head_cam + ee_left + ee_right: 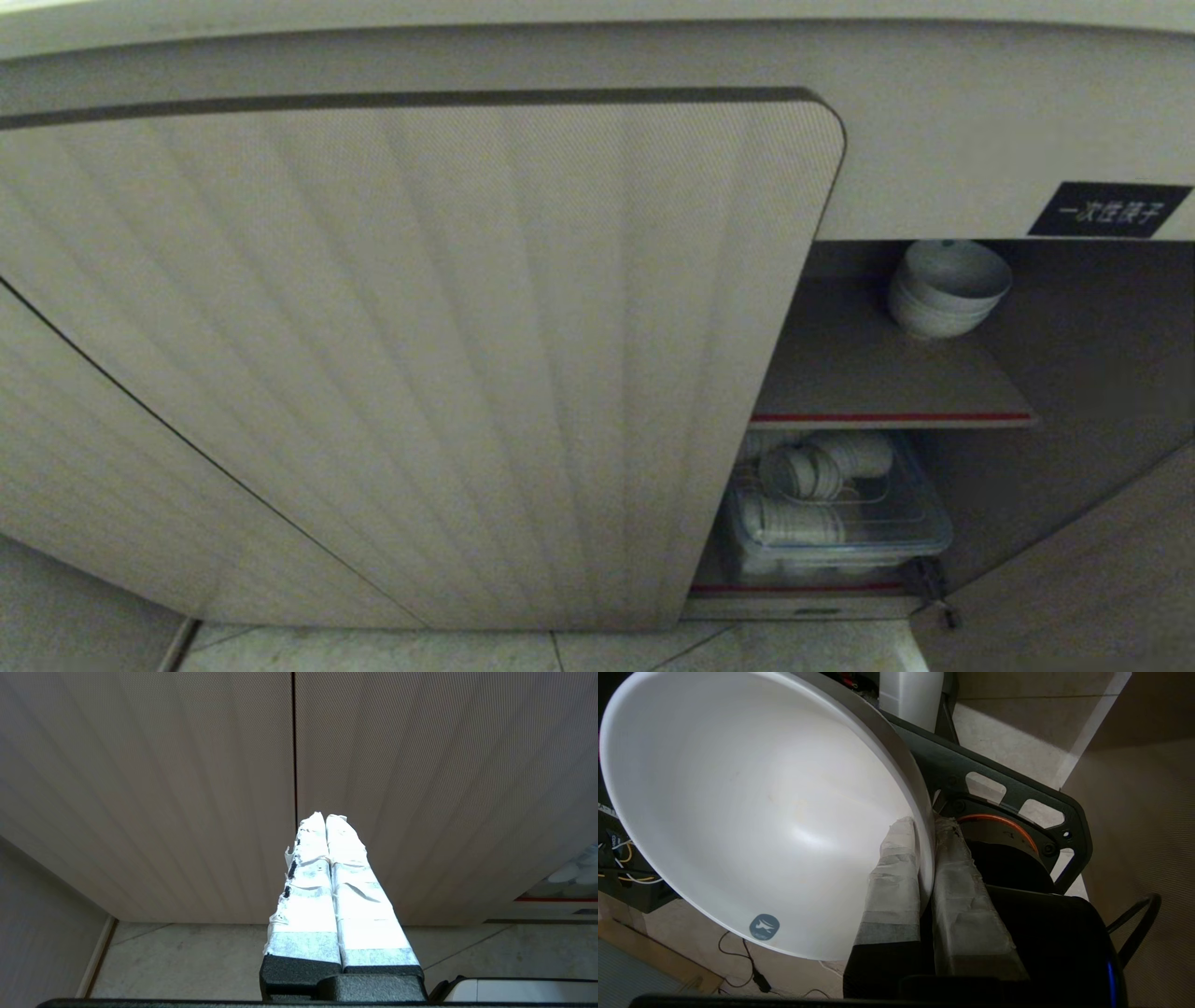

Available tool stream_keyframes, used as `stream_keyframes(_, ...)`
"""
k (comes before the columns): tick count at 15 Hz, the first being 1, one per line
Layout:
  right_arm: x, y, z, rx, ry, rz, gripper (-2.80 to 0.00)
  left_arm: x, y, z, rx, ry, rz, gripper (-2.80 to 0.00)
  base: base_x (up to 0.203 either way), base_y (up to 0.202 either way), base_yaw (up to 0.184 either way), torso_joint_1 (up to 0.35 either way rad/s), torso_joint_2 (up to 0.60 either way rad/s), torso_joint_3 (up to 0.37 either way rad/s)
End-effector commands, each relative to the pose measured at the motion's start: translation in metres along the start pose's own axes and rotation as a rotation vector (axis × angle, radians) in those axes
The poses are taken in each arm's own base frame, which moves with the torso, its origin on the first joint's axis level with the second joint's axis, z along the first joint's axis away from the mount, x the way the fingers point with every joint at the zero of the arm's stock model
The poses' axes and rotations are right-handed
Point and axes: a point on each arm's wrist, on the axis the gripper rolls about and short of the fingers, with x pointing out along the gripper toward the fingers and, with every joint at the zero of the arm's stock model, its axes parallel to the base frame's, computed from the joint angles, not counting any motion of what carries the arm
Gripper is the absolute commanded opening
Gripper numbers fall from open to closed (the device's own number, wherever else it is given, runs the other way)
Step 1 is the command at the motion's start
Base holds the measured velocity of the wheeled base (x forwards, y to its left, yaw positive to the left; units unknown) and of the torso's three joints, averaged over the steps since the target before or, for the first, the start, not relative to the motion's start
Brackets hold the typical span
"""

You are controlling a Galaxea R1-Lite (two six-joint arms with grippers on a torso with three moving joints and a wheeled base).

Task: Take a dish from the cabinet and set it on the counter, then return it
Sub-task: Put it back into the cabinet

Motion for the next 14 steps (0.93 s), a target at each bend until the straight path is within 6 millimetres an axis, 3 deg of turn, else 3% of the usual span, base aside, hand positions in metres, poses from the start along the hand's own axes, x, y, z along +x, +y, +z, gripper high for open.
stream_keyframes(1,0.0,0.0,0.001,-0.002,-0.009,0.004,-2.8,0.0,0.0,0.0,0.0,0.0,0.0,-2.8,0.0,0.0,0.0,0.0,0.0,0.0)
stream_keyframes(14,0.013,-0.004,0.05,-0.058,-0.055,0.005,-2.8,0.0,0.0,0.0,0.0,0.0,0.001,-2.8,0.0,0.0,0.0,0.0,0.0,0.0)
